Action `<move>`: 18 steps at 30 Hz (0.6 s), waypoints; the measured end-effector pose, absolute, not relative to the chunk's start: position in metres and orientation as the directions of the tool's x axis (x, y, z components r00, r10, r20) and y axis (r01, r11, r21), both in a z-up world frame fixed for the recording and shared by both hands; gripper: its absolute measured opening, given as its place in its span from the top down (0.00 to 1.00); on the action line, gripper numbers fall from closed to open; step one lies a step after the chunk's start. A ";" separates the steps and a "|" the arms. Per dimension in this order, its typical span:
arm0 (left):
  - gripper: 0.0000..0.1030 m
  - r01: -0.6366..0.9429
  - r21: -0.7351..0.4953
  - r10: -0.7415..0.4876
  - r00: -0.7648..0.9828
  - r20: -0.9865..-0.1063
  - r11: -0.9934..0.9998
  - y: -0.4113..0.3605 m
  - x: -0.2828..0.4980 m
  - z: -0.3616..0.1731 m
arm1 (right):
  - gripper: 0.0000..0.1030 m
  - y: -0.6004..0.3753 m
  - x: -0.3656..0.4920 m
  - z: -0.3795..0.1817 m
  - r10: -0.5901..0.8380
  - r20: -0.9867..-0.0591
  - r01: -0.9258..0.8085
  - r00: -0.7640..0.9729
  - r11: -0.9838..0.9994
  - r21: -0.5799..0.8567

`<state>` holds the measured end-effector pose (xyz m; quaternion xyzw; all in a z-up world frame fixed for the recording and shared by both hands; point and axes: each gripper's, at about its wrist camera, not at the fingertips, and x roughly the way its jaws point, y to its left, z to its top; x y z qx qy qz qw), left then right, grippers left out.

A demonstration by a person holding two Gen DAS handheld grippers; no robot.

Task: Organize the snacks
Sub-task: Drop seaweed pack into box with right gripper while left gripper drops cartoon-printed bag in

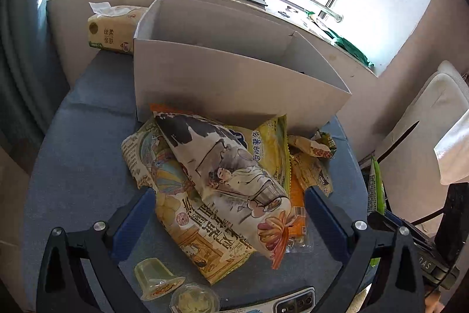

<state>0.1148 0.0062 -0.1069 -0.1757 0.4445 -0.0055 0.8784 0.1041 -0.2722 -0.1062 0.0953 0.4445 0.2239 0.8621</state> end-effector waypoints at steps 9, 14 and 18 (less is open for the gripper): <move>0.27 -0.113 -0.141 -0.053 0.567 -0.822 0.984 -0.017 0.153 -0.133 | 0.40 -0.279 0.096 -0.099 0.501 -0.700 -0.344 0.509 0.864 0.368; 0.58 -0.092 -0.250 -0.141 0.619 -0.773 0.964 0.003 0.137 -0.121 | 0.40 -0.280 0.094 -0.102 0.525 -0.695 -0.352 0.491 0.849 0.393; 0.60 -0.054 -0.285 -0.171 0.687 -0.706 0.957 0.014 0.108 -0.095 | 0.40 -0.277 0.092 -0.098 0.539 -0.683 -0.367 0.493 0.840 0.399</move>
